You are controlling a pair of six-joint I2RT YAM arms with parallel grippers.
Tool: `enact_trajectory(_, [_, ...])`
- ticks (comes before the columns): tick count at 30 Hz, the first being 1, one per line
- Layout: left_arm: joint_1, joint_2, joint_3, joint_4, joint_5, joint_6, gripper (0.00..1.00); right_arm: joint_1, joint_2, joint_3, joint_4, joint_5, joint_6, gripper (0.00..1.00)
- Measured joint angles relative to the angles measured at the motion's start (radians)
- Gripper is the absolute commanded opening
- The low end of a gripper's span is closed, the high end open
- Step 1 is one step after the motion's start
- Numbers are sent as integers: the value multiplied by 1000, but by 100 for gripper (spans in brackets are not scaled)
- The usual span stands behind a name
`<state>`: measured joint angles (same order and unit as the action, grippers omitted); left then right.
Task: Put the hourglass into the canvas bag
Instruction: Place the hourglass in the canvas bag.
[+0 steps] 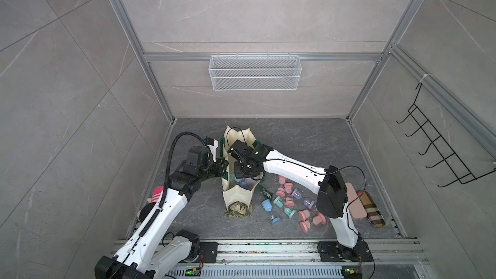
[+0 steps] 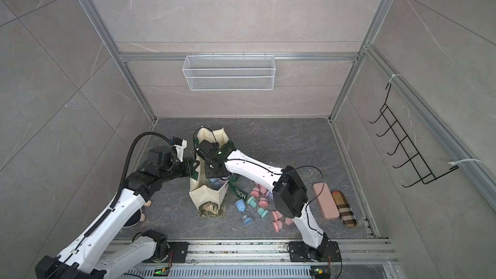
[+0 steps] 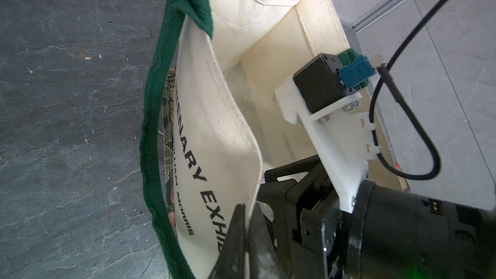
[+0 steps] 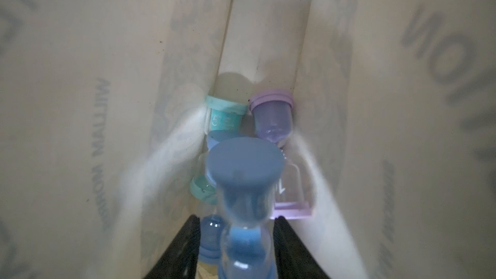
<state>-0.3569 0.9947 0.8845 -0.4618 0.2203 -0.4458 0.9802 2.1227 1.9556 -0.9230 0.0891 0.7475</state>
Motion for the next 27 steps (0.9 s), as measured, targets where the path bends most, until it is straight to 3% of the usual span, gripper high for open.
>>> enact_trajectory(9, [3, 0, 0, 0, 0, 0, 0, 4, -41, -53, 35, 0, -16, 59])
enact_trajectory(16, [3, 0, 0, 0, 0, 0, 0, 41, -266, -167, 147, 29, -74, 59])
enact_trajectory(27, [3, 0, 0, 0, 0, 0, 0, 39, -601, -349, 187, 281, -85, 57])
